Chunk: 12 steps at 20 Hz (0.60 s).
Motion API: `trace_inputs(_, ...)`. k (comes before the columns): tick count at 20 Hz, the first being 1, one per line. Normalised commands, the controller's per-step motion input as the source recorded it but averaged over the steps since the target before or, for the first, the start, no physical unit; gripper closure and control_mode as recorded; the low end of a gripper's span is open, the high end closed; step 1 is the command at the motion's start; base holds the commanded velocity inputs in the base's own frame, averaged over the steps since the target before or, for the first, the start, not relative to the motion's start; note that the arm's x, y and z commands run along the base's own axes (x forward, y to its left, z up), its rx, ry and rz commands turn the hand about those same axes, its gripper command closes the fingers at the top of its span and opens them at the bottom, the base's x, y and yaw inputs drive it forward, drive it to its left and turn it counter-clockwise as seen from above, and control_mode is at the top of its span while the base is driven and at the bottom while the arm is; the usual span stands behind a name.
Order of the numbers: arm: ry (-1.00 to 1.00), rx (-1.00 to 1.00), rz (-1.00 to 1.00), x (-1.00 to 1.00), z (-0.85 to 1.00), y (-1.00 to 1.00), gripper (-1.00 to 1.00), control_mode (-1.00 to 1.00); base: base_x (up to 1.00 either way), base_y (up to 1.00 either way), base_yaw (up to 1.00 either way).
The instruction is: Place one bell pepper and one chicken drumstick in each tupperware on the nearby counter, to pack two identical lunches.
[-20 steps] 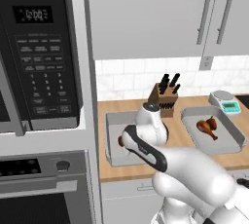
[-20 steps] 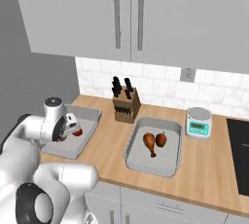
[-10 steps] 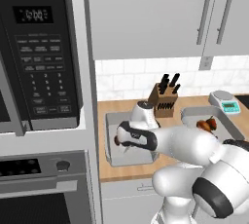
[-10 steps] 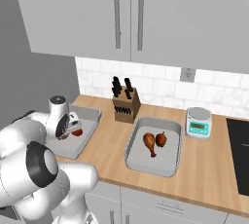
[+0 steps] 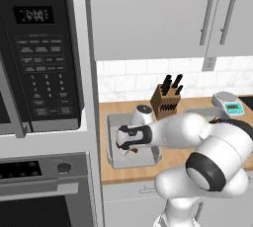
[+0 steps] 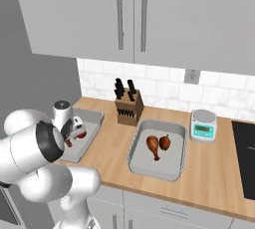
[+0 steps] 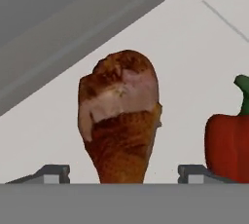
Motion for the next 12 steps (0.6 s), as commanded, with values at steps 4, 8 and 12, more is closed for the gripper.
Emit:
trace_inputs(4, -0.15, 0.01, 0.0, -0.49, 0.79, -0.14, -1.0, -1.0, 0.0, 0.0, 0.0)
trace_inputs(8, -0.2, 0.03, -0.03, -0.77, 1.0, -0.4, -1.0, -1.0, 0.0, 0.0, 0.0)
trace_inputs(12, -0.12, 0.02, -0.03, -0.92, 0.38, -0.62, -1.0, -1.0, 0.0, 0.0, 0.0)
